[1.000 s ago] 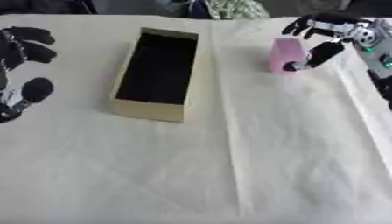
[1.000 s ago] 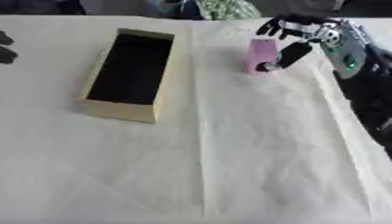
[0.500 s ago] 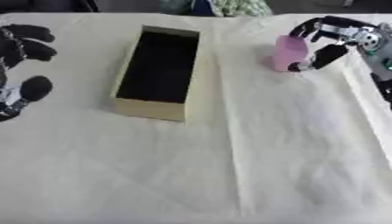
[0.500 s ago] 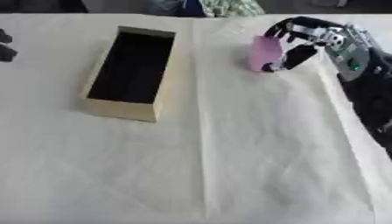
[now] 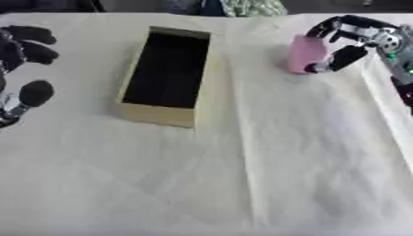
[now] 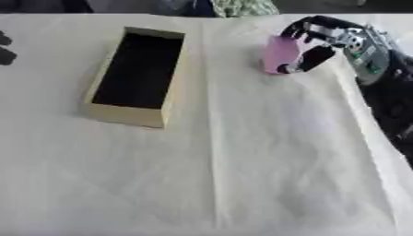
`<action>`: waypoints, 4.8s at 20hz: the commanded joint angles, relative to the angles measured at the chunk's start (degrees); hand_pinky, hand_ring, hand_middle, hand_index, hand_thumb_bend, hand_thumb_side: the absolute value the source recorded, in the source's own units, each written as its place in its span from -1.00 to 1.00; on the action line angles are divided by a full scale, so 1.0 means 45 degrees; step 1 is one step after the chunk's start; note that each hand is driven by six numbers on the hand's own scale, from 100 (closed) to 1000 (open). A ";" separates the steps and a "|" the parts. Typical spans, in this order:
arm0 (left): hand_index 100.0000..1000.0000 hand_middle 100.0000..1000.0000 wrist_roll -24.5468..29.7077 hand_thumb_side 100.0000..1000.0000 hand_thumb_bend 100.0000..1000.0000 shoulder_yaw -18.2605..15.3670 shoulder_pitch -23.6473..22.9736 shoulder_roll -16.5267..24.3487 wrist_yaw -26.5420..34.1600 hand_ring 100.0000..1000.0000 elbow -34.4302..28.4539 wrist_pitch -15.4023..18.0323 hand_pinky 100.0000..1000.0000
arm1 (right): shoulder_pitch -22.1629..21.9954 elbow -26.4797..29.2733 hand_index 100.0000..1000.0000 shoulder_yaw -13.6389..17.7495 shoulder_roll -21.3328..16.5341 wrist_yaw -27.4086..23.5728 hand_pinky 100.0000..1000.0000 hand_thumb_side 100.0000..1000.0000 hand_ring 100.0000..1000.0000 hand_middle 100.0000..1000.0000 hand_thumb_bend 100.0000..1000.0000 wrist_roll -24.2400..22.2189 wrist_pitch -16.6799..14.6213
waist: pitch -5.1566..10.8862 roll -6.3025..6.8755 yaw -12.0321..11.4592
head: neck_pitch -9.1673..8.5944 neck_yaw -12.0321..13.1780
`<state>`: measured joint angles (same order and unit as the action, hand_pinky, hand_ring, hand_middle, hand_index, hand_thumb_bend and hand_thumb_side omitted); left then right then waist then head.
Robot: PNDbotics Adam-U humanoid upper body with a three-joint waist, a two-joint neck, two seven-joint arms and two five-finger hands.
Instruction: Pick up objects on the table and place them in the box.
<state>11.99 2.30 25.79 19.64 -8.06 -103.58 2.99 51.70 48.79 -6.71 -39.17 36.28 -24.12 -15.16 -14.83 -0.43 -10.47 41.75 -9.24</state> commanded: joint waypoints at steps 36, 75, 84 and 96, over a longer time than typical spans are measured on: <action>0.51 0.30 0.0232 0.32 0.71 0.0144 0.0047 0.0031 0.0059 0.26 -0.0272 0.0048 0.34 | 0.1828 0.3664 0.27 -0.1520 0.0828 -0.1073 0.33 -0.60 0.22 -0.25 -0.35 0.1677 -0.1131 | 0.0687 -0.0251 0.0157 | 0.0241 -0.0096; 0.51 0.29 0.0487 0.33 0.72 0.0207 0.0274 -0.0491 0.0263 0.25 -0.0567 0.0071 0.34 | 0.2370 -0.0339 0.39 -0.1238 0.4618 0.2309 0.33 -0.51 0.26 -0.09 -0.36 0.1890 -0.1861 | 0.0513 -0.0095 -0.1555 | -0.0339 -0.0926; 0.50 0.29 0.0473 0.33 0.72 0.0182 0.0236 -0.0504 0.0256 0.25 -0.0545 0.0065 0.34 | 0.2300 -0.0063 0.82 -0.1571 0.4754 0.2683 0.48 0.11 0.54 0.64 0.09 0.1243 -0.2173 | 0.0536 -0.0053 -0.1390 | -0.0291 -0.0933; 0.50 0.28 0.0386 0.33 0.73 0.0088 -0.0023 -0.0411 0.0185 0.24 -0.0445 0.0043 0.34 | 0.2220 0.2153 0.86 -0.1919 0.3782 0.0734 0.48 0.30 0.54 0.68 0.30 0.1036 -0.1458 | 0.0762 -0.0034 -0.0453 | -0.0067 -0.0760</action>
<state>13.96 3.30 25.16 16.71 -7.05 -104.99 3.22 60.81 56.06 -15.32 -20.16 41.31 -19.38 -22.28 -12.63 -0.95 -12.32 41.25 -12.92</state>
